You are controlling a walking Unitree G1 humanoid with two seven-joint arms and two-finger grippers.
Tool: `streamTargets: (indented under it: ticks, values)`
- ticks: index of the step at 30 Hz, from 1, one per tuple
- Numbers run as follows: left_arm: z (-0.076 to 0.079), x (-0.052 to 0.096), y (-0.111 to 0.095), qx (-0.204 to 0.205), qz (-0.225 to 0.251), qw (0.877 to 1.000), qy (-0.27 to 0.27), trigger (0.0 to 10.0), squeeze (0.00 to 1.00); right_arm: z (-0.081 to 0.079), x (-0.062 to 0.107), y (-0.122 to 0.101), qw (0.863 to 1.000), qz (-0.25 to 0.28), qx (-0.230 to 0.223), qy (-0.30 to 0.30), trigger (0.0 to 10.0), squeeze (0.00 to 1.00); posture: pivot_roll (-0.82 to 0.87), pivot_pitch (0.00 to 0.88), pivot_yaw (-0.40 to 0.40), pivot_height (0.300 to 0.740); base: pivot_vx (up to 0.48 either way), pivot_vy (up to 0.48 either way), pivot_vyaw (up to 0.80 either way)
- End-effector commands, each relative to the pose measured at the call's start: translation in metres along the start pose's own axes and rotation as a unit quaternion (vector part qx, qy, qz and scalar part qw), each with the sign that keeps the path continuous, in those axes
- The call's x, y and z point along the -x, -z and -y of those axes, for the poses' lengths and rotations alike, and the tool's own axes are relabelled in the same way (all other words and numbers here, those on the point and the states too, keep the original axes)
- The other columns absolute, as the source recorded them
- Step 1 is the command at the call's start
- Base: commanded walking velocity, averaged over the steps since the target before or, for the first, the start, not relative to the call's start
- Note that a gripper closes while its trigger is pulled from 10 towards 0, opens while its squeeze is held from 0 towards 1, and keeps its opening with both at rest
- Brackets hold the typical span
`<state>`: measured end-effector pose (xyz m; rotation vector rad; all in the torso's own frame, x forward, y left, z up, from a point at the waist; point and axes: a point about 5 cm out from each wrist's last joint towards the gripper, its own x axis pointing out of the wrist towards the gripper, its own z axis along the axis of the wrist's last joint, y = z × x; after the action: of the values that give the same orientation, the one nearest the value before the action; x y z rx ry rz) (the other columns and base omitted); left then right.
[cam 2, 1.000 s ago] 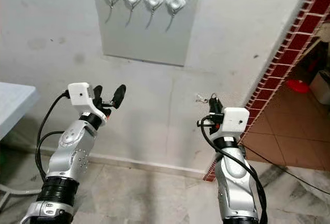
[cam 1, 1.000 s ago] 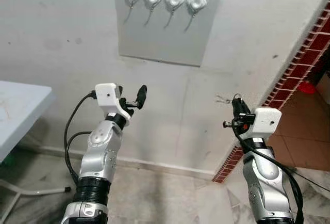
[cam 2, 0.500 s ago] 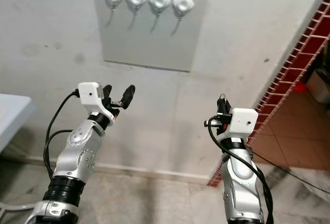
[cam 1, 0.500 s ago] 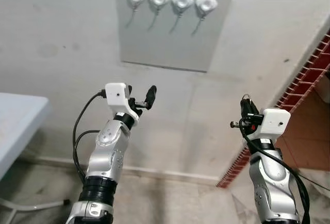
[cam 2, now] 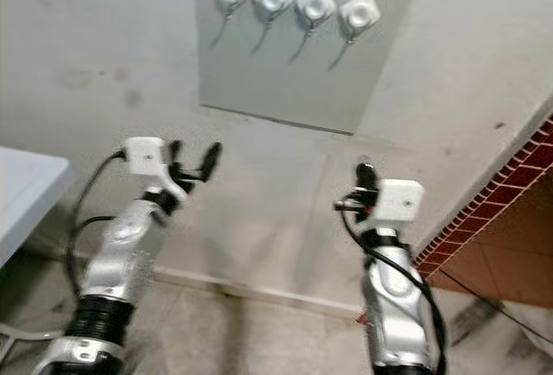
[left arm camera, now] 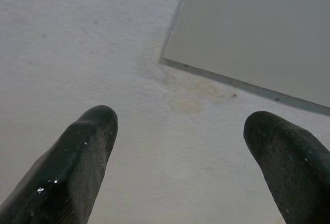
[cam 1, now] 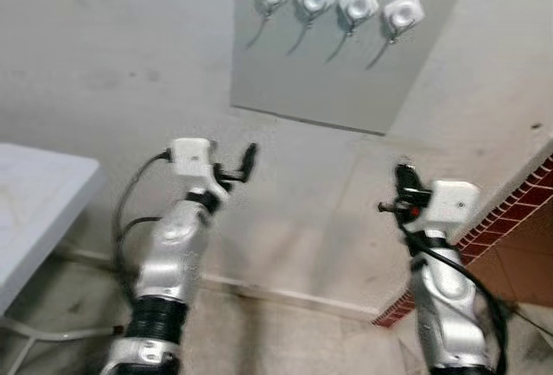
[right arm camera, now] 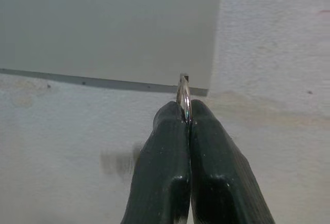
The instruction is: Hang keys on a hook
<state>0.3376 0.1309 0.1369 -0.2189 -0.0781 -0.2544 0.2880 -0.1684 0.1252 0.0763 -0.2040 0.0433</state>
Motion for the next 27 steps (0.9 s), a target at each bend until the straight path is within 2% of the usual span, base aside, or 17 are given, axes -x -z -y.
streamTargets:
  ticks: [1,14,27]
  values:
    - [0.0136,-0.0041,-0.0034,-0.007,0.009,1.000,0.028,10.0,0.00,0.0078,0.0000,-0.0020,1.000,0.003,0.006,0.014,10.0,0.00,-0.02,0.003,-0.052,0.740,0.000,0.000,0.00]
    - [0.0132,-0.0035,-0.0033,-0.003,0.011,1.000,0.024,10.0,0.00,0.0055,-0.0018,-0.0015,1.000,0.003,0.006,0.008,10.0,0.00,-0.01,0.000,-0.056,0.740,0.291,0.000,0.00]
    - [0.0140,-0.0039,-0.0004,-0.001,0.004,1.000,0.018,10.0,0.00,0.0040,-0.0018,-0.0007,1.000,0.003,0.007,0.004,10.0,0.00,-0.01,0.000,-0.056,0.740,0.000,0.000,0.00]
